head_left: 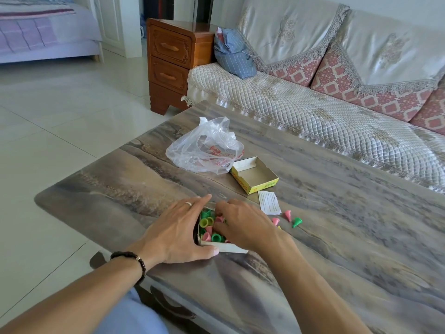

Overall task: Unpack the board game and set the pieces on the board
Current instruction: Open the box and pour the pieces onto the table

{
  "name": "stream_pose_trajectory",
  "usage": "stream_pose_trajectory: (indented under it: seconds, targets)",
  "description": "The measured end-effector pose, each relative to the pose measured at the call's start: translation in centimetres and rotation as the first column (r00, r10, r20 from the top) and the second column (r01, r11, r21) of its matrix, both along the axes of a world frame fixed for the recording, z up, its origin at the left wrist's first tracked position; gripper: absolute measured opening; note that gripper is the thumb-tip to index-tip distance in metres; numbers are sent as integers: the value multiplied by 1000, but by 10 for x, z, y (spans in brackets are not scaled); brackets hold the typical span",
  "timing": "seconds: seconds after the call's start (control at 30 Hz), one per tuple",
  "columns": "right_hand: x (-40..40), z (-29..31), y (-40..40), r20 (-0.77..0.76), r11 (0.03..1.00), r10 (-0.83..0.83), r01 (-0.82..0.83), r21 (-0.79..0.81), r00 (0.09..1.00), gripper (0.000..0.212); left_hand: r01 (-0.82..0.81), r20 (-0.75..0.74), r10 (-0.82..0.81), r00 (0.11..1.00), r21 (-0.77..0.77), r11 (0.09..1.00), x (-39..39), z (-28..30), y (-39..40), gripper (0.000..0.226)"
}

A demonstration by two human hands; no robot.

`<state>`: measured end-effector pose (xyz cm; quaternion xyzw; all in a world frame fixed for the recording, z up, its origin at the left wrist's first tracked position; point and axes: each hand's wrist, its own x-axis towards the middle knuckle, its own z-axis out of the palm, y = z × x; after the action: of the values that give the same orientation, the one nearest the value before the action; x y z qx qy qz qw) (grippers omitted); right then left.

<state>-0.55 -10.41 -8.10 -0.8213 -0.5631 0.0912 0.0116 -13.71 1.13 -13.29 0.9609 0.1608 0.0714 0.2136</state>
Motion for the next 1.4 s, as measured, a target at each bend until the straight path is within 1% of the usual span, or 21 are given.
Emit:
stream_pose_trajectory:
  seconds: [0.1,0.17,0.2,0.27,0.37,0.4,0.47,0.5,0.6,0.7,0.8,0.87,0.93,1.0,1.07,1.17,1.23,1.3,1.4]
  targets:
    - [5,2,-1,-60,999,-18,20,41,998,16,0,7,-1,1000,9,1000,-1,0,-1,114]
    - [8,3,-1,-75,997,-42,47,65,996,14,1,12,-1,1000,13,1000,-1,1,-1,114]
    - [9,3,-2,-102,994,-58,67,85,993,15,-1,15,1,1000,14,1000,-1,1,-1,114]
    - [11,1,-4,-207,979,-104,137,152,973,15,-4,16,4,1000,12,1000,-1,1,-1,113]
    - [18,2,-12,-376,912,-191,305,273,907,5,1,4,-1,1000,1,1000,-1,1,0,113]
    - [24,4,-16,-412,881,-217,359,307,885,4,3,2,-3,1000,-1,1000,-1,1,0,113]
    - [39,7,-28,-431,825,-284,447,345,856,7,7,2,-7,1000,-4,1000,0,1,0,113]
    - [46,9,-34,-400,816,-323,467,342,858,7,7,4,-7,1000,-6,1000,0,1,1,113]
    - [57,7,-50,-216,874,-362,411,261,907,7,6,12,-6,1000,-16,1000,0,2,0,113]
    - [56,-1,-56,-139,923,-324,345,172,936,11,1,19,-1,1000,-10,1000,-1,3,-1,114]
    - [55,-5,-58,-128,932,-318,334,138,939,24,-4,26,4,1000,-9,1000,-1,2,-1,114]
    - [53,-1,-59,-123,927,-318,336,167,940,30,-6,19,6,1000,-9,1000,-1,2,-1,114]
    - [47,7,-57,-169,921,-268,304,244,949,31,-10,10,10,1000,-9,1000,-1,3,-1,114]
    - [34,17,-49,-252,934,-171,239,267,952,30,-18,1,18,1000,-15,1000,-1,4,-1,116]
    - [20,22,-38,-280,966,-68,133,221,958,33,-33,-14,33,999,-28,999,-1,5,-2,120]
    - [4,15,-18,-210,990,21,9,143,977,40,-51,-11,51,999,-46,998,-1,6,-3,125]
    - [-3,9,-8,-185,997,19,-5,78,983,44,-48,0,48,999,-50,998,-1,5,-2,124]
    - [-5,3,-1,-213,999,-3,12,45,977,48,-42,7,43,999,-52,998,0,4,-2,123]
    - [0,2,2,-215,1000,9,-7,9,977,38,-40,6,41,999,-57,998,0,4,-1,123]
